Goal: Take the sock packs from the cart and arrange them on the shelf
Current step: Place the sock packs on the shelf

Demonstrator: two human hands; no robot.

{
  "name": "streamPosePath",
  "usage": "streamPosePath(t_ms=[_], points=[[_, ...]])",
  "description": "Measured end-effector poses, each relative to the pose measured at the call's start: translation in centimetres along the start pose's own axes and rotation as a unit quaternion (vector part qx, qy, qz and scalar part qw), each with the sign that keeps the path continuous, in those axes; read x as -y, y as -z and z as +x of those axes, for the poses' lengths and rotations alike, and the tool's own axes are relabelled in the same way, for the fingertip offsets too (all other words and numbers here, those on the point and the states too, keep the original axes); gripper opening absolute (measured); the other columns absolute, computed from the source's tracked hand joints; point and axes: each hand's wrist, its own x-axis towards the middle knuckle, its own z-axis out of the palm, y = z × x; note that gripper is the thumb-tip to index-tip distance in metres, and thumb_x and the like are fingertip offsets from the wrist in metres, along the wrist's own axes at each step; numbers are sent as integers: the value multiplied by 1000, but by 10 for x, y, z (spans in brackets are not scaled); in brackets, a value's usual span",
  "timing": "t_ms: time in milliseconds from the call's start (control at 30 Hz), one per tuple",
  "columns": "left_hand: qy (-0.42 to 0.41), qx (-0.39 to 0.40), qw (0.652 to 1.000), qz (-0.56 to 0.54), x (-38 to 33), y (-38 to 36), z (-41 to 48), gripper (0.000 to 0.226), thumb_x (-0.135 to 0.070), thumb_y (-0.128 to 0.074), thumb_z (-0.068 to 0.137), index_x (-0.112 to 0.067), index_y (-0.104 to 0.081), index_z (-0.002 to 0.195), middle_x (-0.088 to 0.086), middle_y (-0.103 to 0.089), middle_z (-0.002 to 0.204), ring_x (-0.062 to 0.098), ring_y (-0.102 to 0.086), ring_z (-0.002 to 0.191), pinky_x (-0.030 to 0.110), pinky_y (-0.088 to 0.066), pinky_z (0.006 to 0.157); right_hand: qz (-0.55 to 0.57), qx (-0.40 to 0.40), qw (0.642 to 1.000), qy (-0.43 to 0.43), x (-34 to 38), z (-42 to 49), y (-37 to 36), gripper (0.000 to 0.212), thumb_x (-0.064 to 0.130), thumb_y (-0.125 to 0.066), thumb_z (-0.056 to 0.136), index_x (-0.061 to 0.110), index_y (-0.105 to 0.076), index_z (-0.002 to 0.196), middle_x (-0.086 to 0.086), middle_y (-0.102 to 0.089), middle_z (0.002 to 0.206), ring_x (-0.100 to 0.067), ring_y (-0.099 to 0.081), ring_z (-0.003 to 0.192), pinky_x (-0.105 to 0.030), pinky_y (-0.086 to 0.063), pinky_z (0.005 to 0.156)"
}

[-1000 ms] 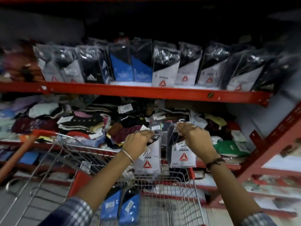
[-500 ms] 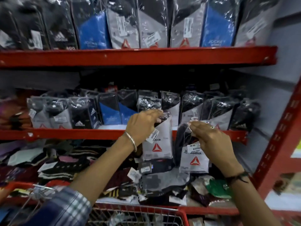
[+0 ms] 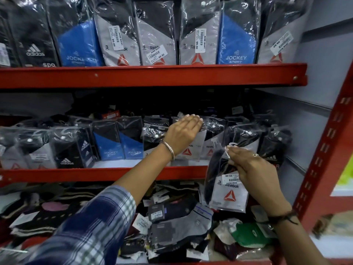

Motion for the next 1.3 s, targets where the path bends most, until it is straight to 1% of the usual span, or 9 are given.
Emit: streamPosePath(t_ms=[133,267,367,467,567,667,933,1033,1300], points=[[33,34,999,13,0,-15,-13,39,4,-76,65,2,-67,103,17,-72,100,26,-68,92,34,-53,85,4,1,1000,-2,-4,2,-4,43,-5,-73,72,18,-70,108,2,-71,112,-19,-69,95,-37,-60,58],[66,86,994,-9,-16,-18,-29,50,2,-83,55,0,-68,102,16,-72,99,25,-69,90,33,-54,82,4,-11,1000,1,-5,9,-6,41,-6,-71,74,16,-70,108,1,-70,113,-19,-68,98,-37,-60,60],[105,94,989,-37,-21,-18,-28,60,3,-84,54,0,-64,110,17,-68,111,25,-65,103,35,-49,90,-4,-23,1000,10,-5,19,-7,40,-6,-70,76,16,-70,109,1,-70,114,-19,-67,101,-36,-60,60],[140,77,985,-62,-37,-12,-37,67,-7,-67,78,-2,-36,137,17,-35,146,25,-30,136,41,-24,111,-20,-44,999,25,-5,30,-9,36,-4,-69,78,15,-70,109,-2,-70,113,-19,-66,103,-33,-58,65],[69,61,990,-103,-66,-7,-59,70,-25,-40,94,-11,5,146,7,11,155,20,5,142,43,-8,117,-48,-73,995,52,-5,42,-17,38,-8,-70,75,12,-70,108,-5,-71,111,-20,-65,105,-31,-56,76],[-42,102,991,-83,-94,-13,-77,66,-39,-33,96,-12,-1,147,3,-2,155,19,-3,143,42,-15,113,-68,-101,989,87,-7,52,-30,42,-10,-69,74,10,-69,110,-6,-71,112,-20,-63,109,-33,-53,87],[52,238,968,-54,-99,-40,-72,69,-55,-14,94,-11,-10,147,0,2,155,16,4,143,44,-7,113,-69,-147,980,117,-18,68,-63,44,-13,-53,79,7,-63,118,-8,-65,122,-22,-58,117,-39,-52,94],[66,266,960,-63,-98,-45,-69,71,-56,-3,93,-10,-11,147,0,1,155,16,3,142,45,-1,113,-63,-133,983,112,-23,72,-74,46,-14,-57,76,7,-63,117,-9,-65,122,-23,-58,116,-38,-52,94],[49,301,948,-94,-104,-46,-86,69,-56,-8,94,-12,-29,142,3,-23,153,17,-16,141,47,2,112,-28,-65,995,77,-26,61,-91,43,-6,-68,79,7,-62,120,-11,-65,121,-23,-59,116,-37,-49,97]])
